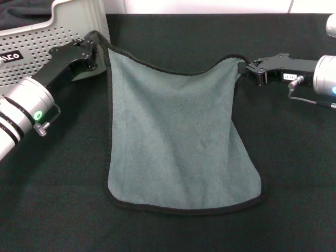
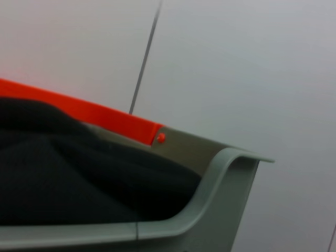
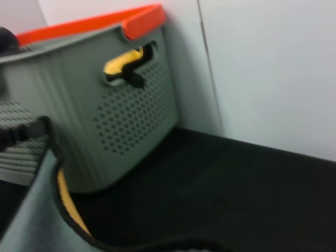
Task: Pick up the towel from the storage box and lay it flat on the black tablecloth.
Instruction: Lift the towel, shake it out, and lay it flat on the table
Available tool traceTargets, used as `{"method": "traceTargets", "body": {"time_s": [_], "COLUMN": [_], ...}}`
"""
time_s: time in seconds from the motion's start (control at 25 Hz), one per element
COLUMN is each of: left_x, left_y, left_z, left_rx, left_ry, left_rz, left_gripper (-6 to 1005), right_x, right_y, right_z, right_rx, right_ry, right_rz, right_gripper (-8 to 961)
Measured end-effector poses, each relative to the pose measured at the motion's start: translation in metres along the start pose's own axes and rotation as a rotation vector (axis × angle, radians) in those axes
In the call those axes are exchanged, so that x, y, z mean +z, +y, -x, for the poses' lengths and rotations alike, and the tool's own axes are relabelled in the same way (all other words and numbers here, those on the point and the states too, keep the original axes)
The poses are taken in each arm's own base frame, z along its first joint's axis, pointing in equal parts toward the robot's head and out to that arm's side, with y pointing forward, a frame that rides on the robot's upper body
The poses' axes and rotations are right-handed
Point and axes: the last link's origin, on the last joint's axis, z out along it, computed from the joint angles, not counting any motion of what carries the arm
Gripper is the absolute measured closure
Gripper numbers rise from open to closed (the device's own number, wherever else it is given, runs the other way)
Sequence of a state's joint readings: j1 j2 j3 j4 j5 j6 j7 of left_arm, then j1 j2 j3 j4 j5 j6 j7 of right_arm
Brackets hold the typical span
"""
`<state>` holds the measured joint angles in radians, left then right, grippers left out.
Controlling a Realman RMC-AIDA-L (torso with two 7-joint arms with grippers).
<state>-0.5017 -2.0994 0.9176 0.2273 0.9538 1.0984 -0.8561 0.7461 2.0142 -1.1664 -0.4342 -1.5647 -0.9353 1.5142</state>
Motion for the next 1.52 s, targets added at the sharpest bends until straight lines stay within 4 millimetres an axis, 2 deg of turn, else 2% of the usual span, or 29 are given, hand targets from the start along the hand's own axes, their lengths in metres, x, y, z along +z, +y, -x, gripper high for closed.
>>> {"method": "traceTargets", "body": {"time_s": [0.4, 0.72, 0.92, 1.28, 1.52], "left_x": [0.003, 0.002, 0.0, -0.002, -0.002], "left_y": [0.0, 0.0, -0.001, 0.001, -0.002], "left_z": [0.002, 0.003, 0.007, 0.012, 0.012], "left_rx": [0.025, 0.023, 0.009, 0.032, 0.032], "left_ry": [-0.017, -0.015, -0.016, -0.027, -0.024], "left_rz": [-0.012, -0.014, -0.03, -0.041, -0.058], "left_gripper": [984, 983, 977, 966, 959], "right_x": [0.01, 0.022, 0.031, 0.026, 0.011], "right_y": [-0.008, -0.002, 0.0, -0.004, -0.015], "right_z": [0.007, 0.019, 0.019, 0.014, 0.009], "right_rx": [-0.024, -0.063, -0.065, -0.046, -0.033], "right_ry": [0.015, 0.023, 0.055, 0.046, 0.007], "right_rz": [-0.081, -0.066, -0.077, -0.089, -0.14], "right_gripper": [906, 903, 901, 899, 897]}}
